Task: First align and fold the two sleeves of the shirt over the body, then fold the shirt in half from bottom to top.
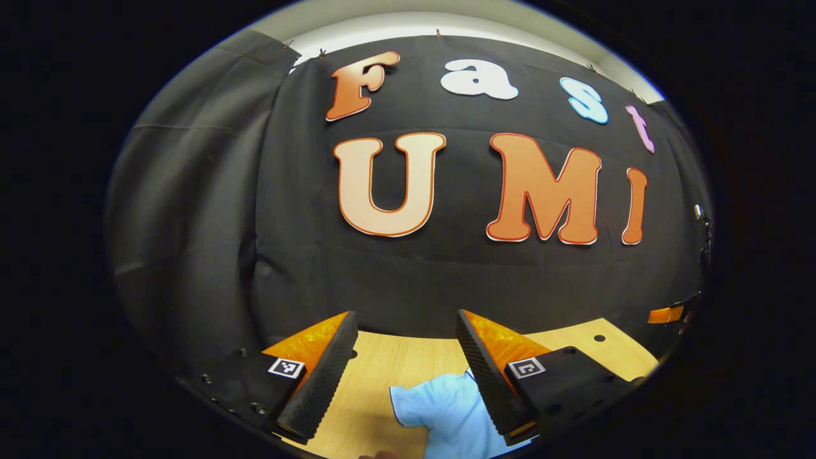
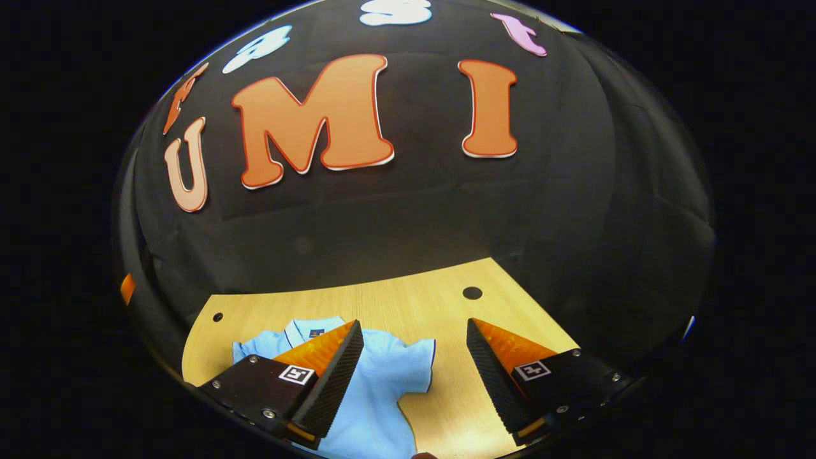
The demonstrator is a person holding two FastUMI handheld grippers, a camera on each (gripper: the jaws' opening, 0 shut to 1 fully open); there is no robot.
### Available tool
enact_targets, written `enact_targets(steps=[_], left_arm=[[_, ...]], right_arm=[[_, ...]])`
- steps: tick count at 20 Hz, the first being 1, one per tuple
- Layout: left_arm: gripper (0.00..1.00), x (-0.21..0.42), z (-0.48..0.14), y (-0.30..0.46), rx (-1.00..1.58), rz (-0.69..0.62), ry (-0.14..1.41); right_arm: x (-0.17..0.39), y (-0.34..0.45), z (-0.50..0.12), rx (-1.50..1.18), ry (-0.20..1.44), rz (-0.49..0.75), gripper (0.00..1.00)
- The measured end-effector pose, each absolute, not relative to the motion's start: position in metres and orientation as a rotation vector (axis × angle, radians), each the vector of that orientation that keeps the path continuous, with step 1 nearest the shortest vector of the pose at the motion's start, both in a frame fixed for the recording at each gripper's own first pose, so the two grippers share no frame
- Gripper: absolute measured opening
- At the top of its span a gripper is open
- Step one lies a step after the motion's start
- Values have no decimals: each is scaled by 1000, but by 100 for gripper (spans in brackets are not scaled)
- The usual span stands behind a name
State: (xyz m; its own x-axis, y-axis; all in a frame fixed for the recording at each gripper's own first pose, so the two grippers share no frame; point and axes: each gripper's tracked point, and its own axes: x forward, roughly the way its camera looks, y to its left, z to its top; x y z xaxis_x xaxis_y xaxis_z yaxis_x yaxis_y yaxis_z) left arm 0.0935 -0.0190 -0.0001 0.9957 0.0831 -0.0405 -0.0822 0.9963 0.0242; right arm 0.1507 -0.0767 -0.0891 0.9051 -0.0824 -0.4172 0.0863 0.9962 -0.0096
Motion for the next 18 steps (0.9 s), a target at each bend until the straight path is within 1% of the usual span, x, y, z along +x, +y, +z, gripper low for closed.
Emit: enact_targets(steps=[3, 5, 8, 11, 13, 14, 18], left_arm=[[100, 101, 4, -1, 39, 99, 47], [100, 109, -7, 7, 38, 112, 69], [100, 117, -18, 14, 17, 123, 92], [100, 123, -27, 20, 10, 129, 109], [100, 125, -30, 23, 11, 135, 116], [100, 126, -30, 24, 9, 138, 119], [100, 129, -36, 24, 11, 140, 130]], right_arm=[[183, -94, -151, -2, 610, -114, 98], [204, -102, -186, 8, 723, -140, 99], [219, -106, -224, -20, 853, -151, 98], [220, -113, -265, -65, 1020, -151, 99], [216, -117, -285, -72, 1100, -160, 100], [214, -118, -290, -69, 1133, -169, 98], [219, -121, -308, -47, 1191, -176, 99]])
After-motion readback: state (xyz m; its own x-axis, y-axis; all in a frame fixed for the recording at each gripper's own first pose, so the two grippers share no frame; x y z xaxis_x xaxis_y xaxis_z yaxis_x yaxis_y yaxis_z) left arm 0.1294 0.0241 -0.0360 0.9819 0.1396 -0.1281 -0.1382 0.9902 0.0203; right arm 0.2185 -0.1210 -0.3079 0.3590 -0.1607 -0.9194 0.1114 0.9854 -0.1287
